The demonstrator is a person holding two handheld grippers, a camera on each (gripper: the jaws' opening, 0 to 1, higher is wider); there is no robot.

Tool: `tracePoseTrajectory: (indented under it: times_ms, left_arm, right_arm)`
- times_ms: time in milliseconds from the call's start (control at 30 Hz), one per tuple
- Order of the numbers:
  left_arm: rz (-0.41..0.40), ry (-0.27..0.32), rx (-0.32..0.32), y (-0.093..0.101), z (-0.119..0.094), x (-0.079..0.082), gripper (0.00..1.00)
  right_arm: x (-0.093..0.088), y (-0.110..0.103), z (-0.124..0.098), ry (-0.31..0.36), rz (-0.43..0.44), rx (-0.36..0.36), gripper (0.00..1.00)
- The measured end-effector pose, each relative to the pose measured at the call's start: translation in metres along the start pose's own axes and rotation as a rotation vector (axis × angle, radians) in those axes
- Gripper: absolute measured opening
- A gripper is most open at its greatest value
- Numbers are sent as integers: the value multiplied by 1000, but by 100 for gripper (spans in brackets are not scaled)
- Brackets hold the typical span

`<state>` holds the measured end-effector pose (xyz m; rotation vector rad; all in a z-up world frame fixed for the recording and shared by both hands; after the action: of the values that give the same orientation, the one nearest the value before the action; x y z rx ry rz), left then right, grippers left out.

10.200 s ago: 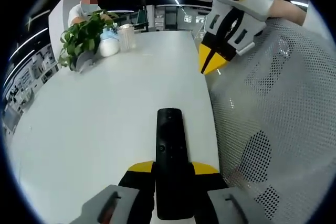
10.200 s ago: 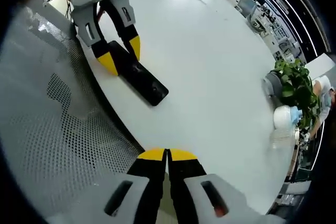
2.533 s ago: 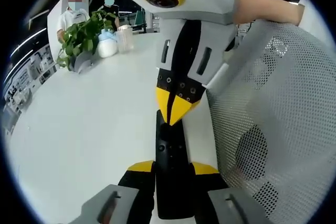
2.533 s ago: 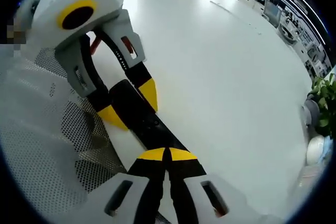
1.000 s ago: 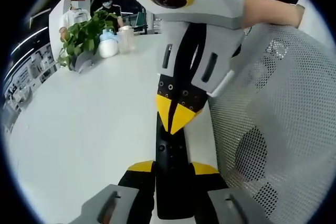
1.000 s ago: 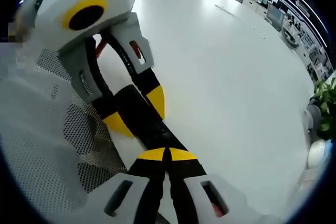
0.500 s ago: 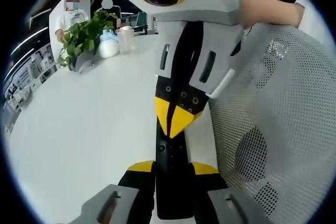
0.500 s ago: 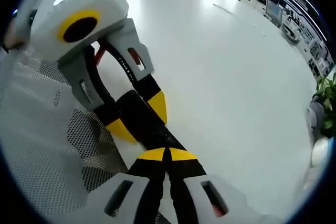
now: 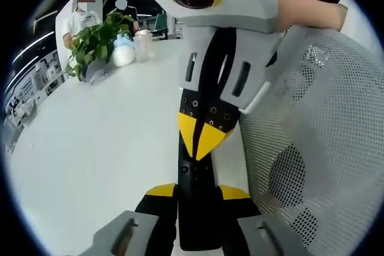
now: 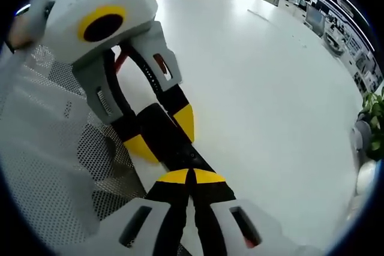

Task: Press the specified remote control buttons in sequence, fully releasing each button before pressing the next.

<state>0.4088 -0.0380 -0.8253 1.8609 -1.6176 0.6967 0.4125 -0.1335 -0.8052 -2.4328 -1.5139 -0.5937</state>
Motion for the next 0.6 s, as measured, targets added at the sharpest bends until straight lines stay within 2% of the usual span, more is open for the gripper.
tracePoseTrajectory:
  times_ms: [133, 200, 300, 500, 600]
  left_arm:
    - [0, 0, 1, 0, 0, 0, 25]
    - [1, -1, 1, 0, 0, 0, 25]
    - [5, -2, 0, 0, 0, 0, 25]
    - [7, -3, -2, 0, 0, 0, 25]
    - [8, -4, -2, 0, 0, 0, 25]
  right_arm:
    - [0, 0, -1, 10, -48, 8, 0]
    - [1, 0, 0, -5, -24, 4, 0]
    - [1, 0, 0, -3, -36, 4, 0]
    - [0, 3, -1, -4, 32, 19, 0]
    - [-7, 7, -4, -38, 52, 5, 0]
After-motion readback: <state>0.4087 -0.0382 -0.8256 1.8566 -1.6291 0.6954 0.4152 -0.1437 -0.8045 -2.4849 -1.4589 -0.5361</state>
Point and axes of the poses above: the point that each gripper's makers call its tool centre point, and the gripper's own axes: z roughly forward along the fingers, y roughly to its right, x roughly out of its top, the point moved 7 cm from there along -z, roughly backward along the fingers, and after that the axes turned 4 degrees about -x, right-handed, at the moved point
